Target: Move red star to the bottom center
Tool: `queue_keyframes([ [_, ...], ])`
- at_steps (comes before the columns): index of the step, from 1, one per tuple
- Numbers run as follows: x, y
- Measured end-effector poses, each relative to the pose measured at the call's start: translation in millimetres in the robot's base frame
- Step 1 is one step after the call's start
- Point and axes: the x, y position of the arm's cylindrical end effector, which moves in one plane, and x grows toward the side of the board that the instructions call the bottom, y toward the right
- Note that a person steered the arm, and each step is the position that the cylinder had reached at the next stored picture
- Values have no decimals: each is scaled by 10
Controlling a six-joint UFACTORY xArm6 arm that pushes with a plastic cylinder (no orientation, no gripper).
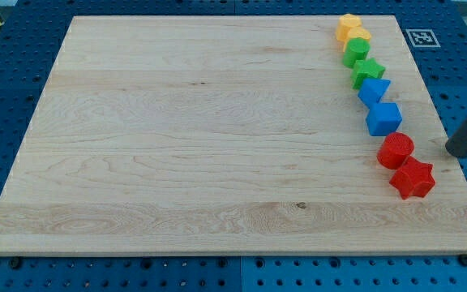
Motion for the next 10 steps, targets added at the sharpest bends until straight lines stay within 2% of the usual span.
queue_keyframes([
  [3, 553, -577],
  [5, 496, -1497],
  [7, -39, -1632],
  [8, 6, -1960],
  [10, 205, -2155],
])
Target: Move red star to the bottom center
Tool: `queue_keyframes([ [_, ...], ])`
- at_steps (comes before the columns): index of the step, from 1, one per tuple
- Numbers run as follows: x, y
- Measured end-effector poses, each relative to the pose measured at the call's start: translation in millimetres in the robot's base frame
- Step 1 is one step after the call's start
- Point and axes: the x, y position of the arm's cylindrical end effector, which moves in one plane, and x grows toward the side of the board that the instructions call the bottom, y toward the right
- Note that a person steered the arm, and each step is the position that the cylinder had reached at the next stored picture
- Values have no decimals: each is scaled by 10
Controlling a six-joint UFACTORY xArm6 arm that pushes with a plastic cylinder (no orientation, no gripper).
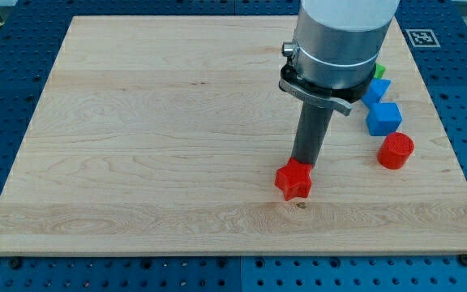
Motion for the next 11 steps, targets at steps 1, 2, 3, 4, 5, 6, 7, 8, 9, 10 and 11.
queue_keyframes([
  [1, 118, -208],
  [2, 317, -323],
  [3, 323, -322],
  [4, 315, -137],
  [5, 313, 170],
  [6, 367, 414],
  [7, 682, 416],
  [8, 763, 416],
  [9, 769, 333],
  [10, 807, 127],
  [11, 808, 16],
])
